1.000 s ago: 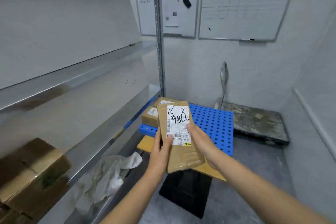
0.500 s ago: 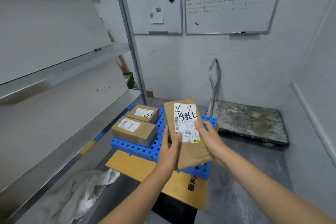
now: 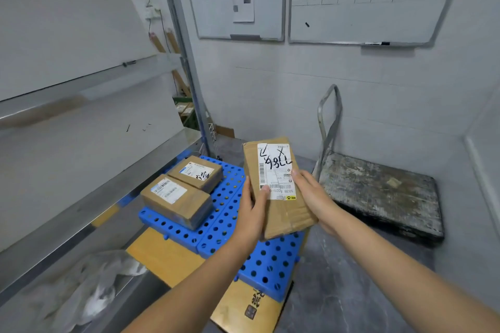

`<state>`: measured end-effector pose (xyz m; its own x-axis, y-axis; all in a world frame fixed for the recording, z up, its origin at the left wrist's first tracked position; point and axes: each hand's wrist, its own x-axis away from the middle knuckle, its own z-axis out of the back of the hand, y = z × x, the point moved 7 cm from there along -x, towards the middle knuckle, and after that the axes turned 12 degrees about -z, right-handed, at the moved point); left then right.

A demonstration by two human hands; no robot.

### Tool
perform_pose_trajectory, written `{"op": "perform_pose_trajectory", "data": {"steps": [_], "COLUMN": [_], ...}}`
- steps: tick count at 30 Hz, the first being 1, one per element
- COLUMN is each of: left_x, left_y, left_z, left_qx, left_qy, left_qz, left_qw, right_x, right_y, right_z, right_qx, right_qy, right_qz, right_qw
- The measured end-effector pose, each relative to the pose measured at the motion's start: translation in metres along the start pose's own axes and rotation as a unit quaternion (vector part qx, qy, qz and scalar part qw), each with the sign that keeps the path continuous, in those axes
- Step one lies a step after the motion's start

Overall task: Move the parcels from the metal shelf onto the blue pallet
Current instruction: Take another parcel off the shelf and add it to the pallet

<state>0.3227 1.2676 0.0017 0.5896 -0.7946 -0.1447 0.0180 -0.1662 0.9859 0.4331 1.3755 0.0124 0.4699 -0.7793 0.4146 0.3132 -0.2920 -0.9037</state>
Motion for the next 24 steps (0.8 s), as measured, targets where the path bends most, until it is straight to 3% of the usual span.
{"op": "perform_pose_trajectory", "data": {"steps": [10, 16, 24], "left_x": [-0.119, -0.193, -0.264], "left_y": [-0.046, -0.074, -0.089], "left_z": [0.006, 0.035, 0.073], "left_qx": [-0.046, -0.077, -0.070], "left_qy": [0.095, 0.163, 0.218], "left_qz": [0.009, 0.056, 0.053], "left_qw": [0.994, 0.982, 0.972], "right_x": [-0.130, -0.220, -0.314], "right_y": [-0.052, -0.087, -0.117], "right_z": [-0.015, -0.054, -0.106], "right_qx": [0.072, 0.115, 0.177], "right_qy": [-0.045, -0.098, -0.166], "right_qz": [0.009, 0.000, 0.011], "right_qw": [0.996, 0.989, 0.970]}}
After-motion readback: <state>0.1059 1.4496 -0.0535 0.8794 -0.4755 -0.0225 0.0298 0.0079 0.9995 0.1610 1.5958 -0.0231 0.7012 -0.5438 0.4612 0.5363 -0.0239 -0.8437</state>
